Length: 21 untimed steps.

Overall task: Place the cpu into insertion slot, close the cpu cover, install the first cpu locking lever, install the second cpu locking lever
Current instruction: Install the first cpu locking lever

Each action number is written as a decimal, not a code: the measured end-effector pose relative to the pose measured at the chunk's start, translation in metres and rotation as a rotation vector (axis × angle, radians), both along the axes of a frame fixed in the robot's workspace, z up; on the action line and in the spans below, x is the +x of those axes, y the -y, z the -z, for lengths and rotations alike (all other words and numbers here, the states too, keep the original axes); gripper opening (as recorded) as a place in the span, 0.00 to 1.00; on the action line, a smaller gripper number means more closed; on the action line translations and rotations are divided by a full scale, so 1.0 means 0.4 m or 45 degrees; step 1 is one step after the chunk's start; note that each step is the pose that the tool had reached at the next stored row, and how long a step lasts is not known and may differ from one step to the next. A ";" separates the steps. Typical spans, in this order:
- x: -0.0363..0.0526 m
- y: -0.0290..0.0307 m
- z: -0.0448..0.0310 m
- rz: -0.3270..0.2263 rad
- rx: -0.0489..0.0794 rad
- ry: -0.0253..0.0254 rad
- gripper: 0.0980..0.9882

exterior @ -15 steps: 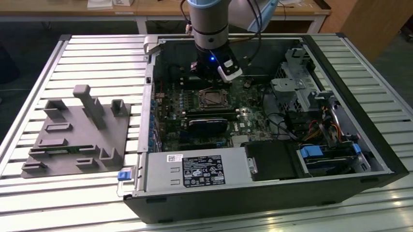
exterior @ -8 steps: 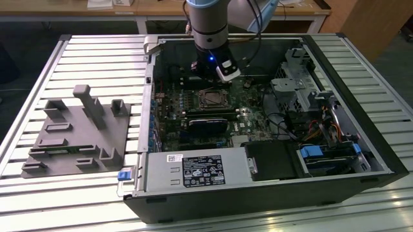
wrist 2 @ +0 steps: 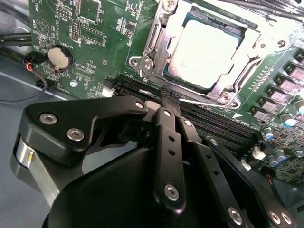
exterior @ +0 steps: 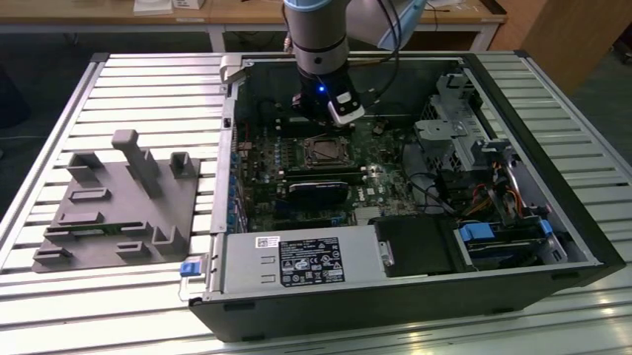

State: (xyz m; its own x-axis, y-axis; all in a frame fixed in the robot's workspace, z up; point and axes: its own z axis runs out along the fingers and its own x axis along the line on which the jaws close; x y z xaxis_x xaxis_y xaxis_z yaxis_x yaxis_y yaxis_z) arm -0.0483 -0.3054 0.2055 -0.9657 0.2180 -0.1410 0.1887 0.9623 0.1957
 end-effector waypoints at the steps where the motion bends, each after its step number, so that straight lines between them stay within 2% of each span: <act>1: 0.000 0.000 0.000 0.004 -0.001 -0.0001 0.01; 9: 0.000 -0.001 0.001 0.010 -0.001 -0.0002 0.01; 14: -0.002 -0.001 0.003 0.011 -0.005 0.0023 0.01; 21: -0.010 -0.008 0.005 0.028 -0.005 0.0031 0.01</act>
State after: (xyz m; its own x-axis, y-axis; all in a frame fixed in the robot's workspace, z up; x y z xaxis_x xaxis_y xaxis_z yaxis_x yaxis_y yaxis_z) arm -0.0525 -0.3021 0.2036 -0.9603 0.2387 -0.1442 0.2094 0.9587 0.1926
